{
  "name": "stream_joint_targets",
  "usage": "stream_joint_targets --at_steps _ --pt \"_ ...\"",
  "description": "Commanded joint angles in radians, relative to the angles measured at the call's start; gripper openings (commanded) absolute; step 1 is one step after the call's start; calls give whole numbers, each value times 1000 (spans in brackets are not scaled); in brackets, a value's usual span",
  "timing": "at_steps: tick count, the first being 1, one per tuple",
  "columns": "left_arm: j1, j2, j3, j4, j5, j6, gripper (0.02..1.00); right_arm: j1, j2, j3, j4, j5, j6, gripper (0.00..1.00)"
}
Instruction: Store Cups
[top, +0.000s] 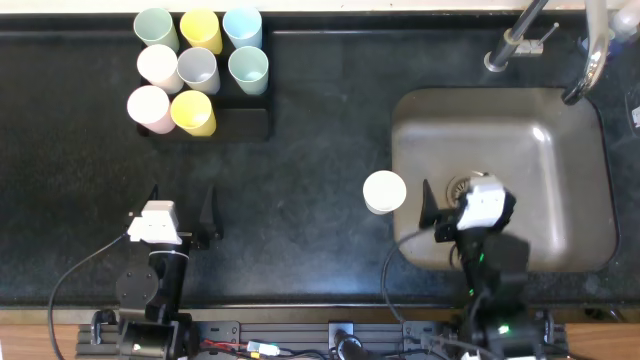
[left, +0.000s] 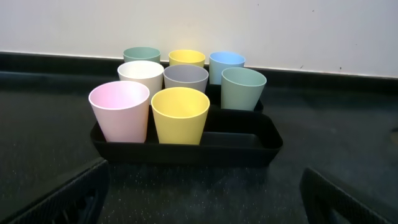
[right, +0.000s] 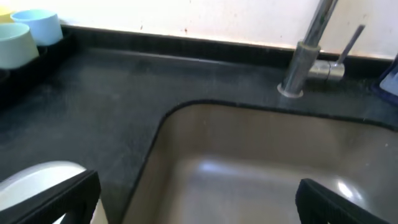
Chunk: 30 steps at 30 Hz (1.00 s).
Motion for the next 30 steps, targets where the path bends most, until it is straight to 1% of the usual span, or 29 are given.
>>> stream_joint_targets --at_steps 1,4,6,10,15,18,22,25,30 --pt "3 -12 -2 -3 19 19 1000 -5 219 333 -175 -21 84 998" --pt "3 -12 -2 -3 19 18 1000 -5 390 546 -393 -70 138 998" --pt "3 -12 -2 -3 19 18 1000 -5 502 675 -550 -103 140 996" --pt "3 -12 -2 -3 19 18 1000 -5 715 840 -776 -158 138 998" --pt "3 -12 -2 -3 19 19 1000 3 976 963 -978 -271 64 998" --pt "3 -12 -2 -3 19 18 1000 33 1089 1010 -1048 -262 57 976" --pt "3 -12 -2 -3 19 19 1000 96 1183 1027 -1075 -259 42 972" --pt "3 -12 -2 -3 19 19 1000 120 1226 1027 -1094 -216 43 969" --pt "3 -12 -2 -3 19 18 1000 122 1277 1027 -1094 -143 47 936"
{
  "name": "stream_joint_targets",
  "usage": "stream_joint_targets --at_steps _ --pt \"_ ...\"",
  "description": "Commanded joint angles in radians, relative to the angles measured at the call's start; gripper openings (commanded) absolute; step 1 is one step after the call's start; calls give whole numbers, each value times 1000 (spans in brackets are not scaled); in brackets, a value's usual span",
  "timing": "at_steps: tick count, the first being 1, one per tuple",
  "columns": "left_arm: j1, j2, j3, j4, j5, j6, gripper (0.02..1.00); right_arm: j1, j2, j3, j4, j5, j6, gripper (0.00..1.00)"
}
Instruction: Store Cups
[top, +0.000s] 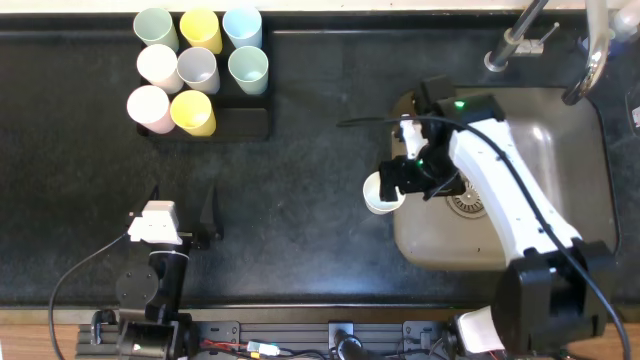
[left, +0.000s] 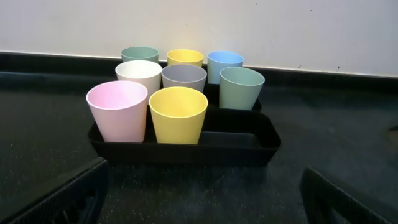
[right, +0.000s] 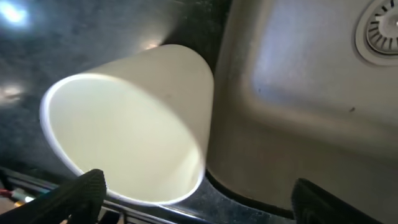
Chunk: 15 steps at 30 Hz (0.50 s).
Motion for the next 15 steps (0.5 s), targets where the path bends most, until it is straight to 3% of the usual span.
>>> stream_joint_targets --at_steps 1,8,10,13,15 --pt "3 -12 -2 -2 13 18 1000 -1 34 36 5 79 1 928" --pt "3 -12 -2 -2 13 18 1000 2 48 36 31 98 6 746" --pt "3 -12 -2 -2 13 18 1000 8 50 35 47 98 3 643" --pt "3 -12 -2 -2 13 18 1000 12 50 35 69 98 3 386" --pt "3 -12 -2 -2 13 19 1000 12 50 35 77 98 3 316"
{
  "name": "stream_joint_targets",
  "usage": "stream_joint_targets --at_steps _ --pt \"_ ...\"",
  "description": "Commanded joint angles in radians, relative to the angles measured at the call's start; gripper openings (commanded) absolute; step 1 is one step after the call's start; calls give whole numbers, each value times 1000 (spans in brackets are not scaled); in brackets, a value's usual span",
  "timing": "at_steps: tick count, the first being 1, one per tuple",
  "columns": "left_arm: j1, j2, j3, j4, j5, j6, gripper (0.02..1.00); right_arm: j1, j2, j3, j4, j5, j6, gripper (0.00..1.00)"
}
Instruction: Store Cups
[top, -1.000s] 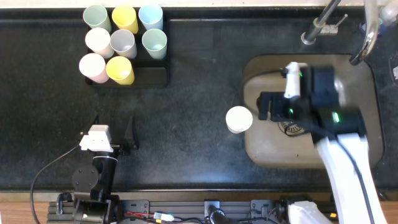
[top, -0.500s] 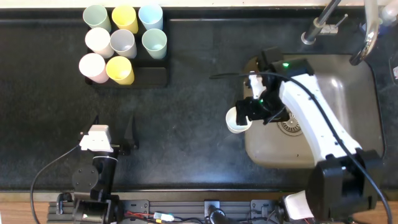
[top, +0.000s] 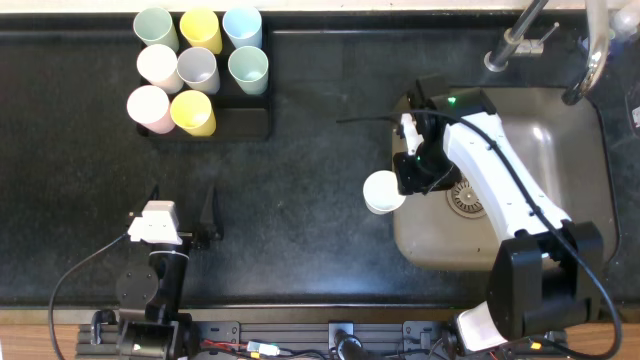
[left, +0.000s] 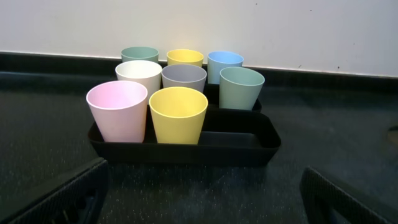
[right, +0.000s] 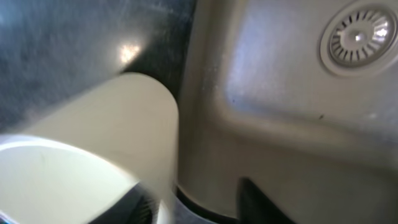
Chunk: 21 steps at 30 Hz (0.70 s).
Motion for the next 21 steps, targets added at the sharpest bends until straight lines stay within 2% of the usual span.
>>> stream_joint_targets --at_steps 1,3,8,17,21 --pt "3 -12 -2 -2 13 18 1000 8 3 32 18 5 6 305" --pt "3 -12 -2 -2 13 18 1000 10 6 32 23 4 6 259" --pt "3 -12 -2 -2 13 18 1000 34 19 31 40 -4 6 42" --pt "3 -12 -2 -2 13 19 1000 61 16 43 81 -34 2 42" --pt "3 -12 -2 -2 13 18 1000 89 -6 145 60 -39 2 45"
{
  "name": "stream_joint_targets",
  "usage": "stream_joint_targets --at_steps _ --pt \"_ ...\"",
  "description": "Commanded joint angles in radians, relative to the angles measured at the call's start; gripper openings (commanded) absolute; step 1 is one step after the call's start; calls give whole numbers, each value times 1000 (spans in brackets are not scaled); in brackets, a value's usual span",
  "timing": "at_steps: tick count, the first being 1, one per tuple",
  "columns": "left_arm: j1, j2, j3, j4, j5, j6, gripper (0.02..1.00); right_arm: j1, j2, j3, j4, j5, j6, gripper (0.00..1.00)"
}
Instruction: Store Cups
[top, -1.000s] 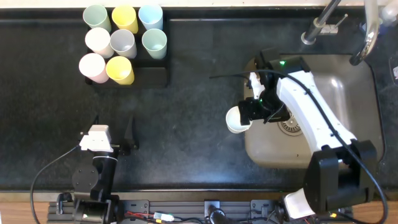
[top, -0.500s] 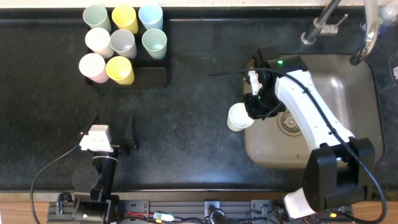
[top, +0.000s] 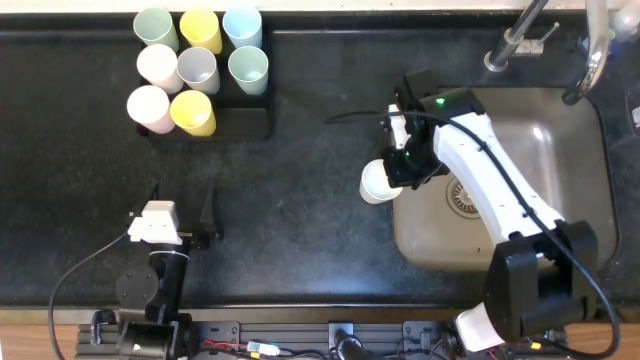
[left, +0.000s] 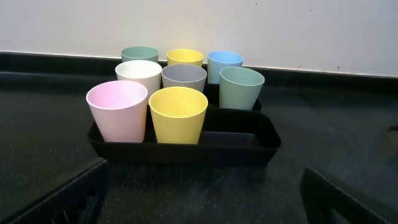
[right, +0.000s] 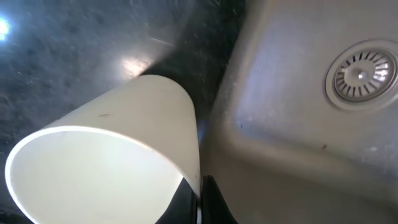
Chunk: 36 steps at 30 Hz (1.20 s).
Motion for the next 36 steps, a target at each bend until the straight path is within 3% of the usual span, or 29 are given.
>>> stream_joint_targets --at_steps 1,5,9,14,20,36 --pt "3 -12 -2 -2 12 18 1000 41 -19 164 -16 -34 -4 42" --pt "3 -12 -2 -2 12 18 1000 69 -25 400 -38 -79 20 42" --pt "3 -12 -2 -2 12 18 1000 107 -8 612 -26 -80 115 42" --pt "3 -12 -2 -2 12 18 1000 198 78 764 -25 -77 162 40" --pt "3 -12 -2 -2 12 18 1000 280 227 823 6 -77 189 45" --pt "3 -12 -2 -2 12 18 1000 336 413 822 106 -80 233 42"
